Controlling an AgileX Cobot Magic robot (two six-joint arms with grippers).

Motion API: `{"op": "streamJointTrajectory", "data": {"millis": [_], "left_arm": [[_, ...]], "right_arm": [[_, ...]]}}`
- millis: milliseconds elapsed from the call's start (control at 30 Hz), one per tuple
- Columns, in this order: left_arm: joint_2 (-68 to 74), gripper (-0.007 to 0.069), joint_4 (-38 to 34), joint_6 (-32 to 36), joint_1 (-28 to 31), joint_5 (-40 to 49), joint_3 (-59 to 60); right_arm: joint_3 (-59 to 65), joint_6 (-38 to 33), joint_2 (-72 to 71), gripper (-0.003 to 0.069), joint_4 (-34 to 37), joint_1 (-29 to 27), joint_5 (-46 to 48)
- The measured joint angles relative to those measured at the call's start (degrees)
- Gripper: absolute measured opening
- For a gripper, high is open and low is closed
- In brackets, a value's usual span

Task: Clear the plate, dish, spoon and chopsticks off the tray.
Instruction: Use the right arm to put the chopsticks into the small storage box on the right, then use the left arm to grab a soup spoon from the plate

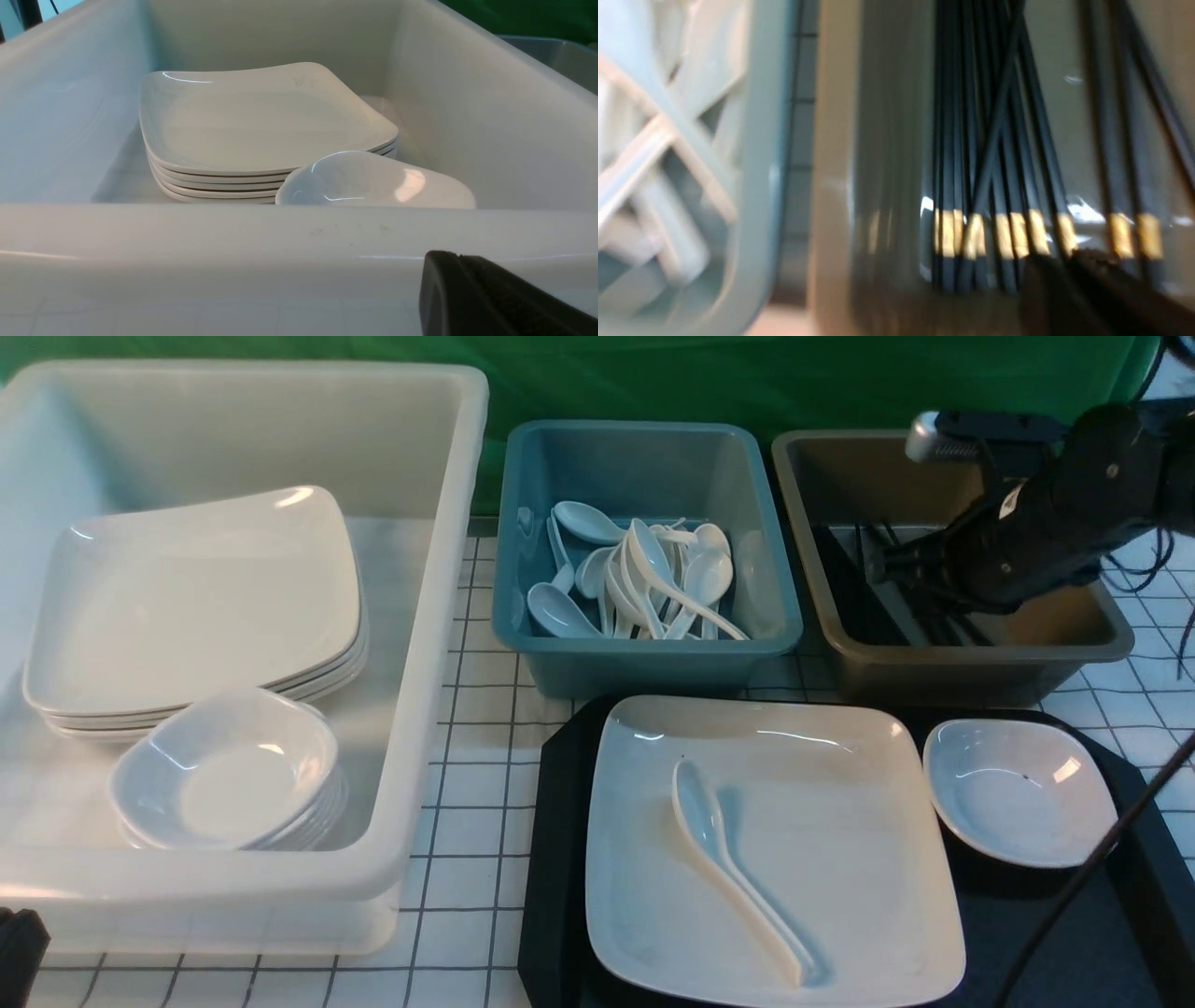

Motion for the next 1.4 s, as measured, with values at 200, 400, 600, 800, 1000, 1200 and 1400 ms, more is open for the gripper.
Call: {"op": "streamJointTrajectory", "data": {"millis": [200, 400, 600, 800, 1000, 1200, 1400], "left_arm": [[0.0, 0.0020, 0.0, 0.0, 0.0, 0.0, 0.0], [0.0, 0.0020, 0.0, 0.0, 0.0, 0.0, 0.0], [0.0, 0.0020, 0.0, 0.0, 0.0, 0.0, 0.0], [0.0, 0.0020, 0.0, 0.0, 0.0, 0.0, 0.0], [0.0, 0.0020, 0.0, 0.0, 0.0, 0.0, 0.0], [0.0, 0.0020, 0.0, 0.0, 0.0, 0.0, 0.0], [0.0, 0.0020, 0.0, -0.1, 0.0, 0.0, 0.0]], "right_arm": [[-0.2, -3.7, -13.3, 0.0030, 0.0, 3.4, 13.6], [2.1, -4.6, -22.5, 0.0030, 0.1, 11.1, 23.4], [11.1, -2.8, -33.1, 0.0030, 0.6, 21.8, 25.9], [15.3, -0.9, -39.8, 0.0030, 0.6, 24.6, 28.4], [18.7, -0.7, -50.3, 0.0030, 0.5, 24.6, 31.9], [26.1, -0.7, -63.7, 0.0030, 0.5, 24.6, 31.2], [36.8, -0.6, -79.8, 0.0030, 0.4, 24.6, 22.7]]}}
